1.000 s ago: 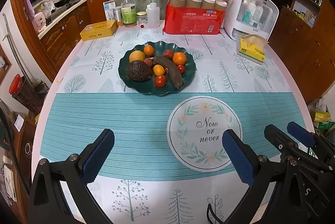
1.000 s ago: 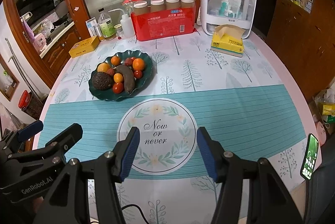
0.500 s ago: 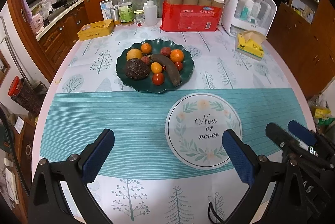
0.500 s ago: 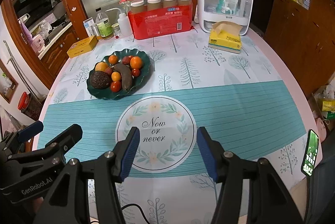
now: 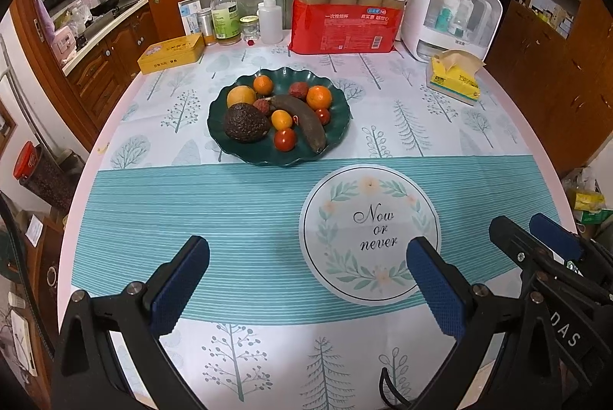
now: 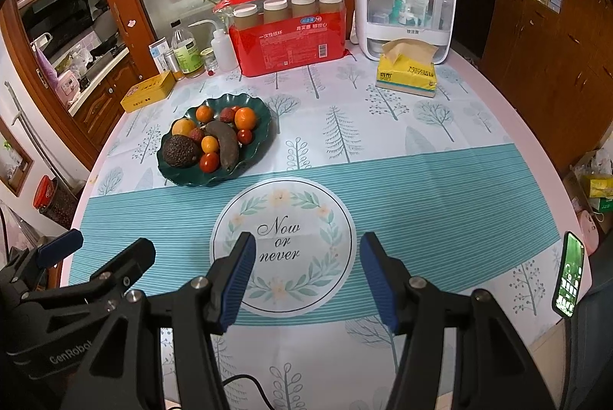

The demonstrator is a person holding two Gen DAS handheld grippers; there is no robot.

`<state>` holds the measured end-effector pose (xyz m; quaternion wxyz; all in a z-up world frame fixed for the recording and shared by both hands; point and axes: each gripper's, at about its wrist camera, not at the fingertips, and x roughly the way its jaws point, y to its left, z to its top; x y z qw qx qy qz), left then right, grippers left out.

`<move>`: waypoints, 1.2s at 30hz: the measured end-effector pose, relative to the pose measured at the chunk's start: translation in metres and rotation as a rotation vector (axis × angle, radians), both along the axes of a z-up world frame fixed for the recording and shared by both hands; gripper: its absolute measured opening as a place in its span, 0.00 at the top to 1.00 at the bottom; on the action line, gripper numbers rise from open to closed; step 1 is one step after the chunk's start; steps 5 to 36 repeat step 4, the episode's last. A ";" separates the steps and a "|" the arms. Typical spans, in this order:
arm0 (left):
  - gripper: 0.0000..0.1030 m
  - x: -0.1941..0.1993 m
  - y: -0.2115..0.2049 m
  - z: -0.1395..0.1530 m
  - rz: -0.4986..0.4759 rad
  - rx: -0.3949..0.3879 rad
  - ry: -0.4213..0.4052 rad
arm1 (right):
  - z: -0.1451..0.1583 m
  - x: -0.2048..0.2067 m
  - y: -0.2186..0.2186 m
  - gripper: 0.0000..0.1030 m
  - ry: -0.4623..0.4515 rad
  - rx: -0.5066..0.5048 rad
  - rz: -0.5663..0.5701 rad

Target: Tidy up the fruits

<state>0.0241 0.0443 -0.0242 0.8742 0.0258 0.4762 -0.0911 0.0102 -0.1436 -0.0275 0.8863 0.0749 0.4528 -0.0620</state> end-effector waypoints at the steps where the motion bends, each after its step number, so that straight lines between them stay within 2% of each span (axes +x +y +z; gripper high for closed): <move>1: 0.01 0.000 0.000 0.000 0.000 -0.001 0.001 | 0.000 0.000 0.000 0.44 0.000 0.000 0.000; 36: 0.01 0.000 -0.002 0.000 -0.001 0.000 0.000 | 0.000 0.000 0.000 0.44 0.001 0.001 0.000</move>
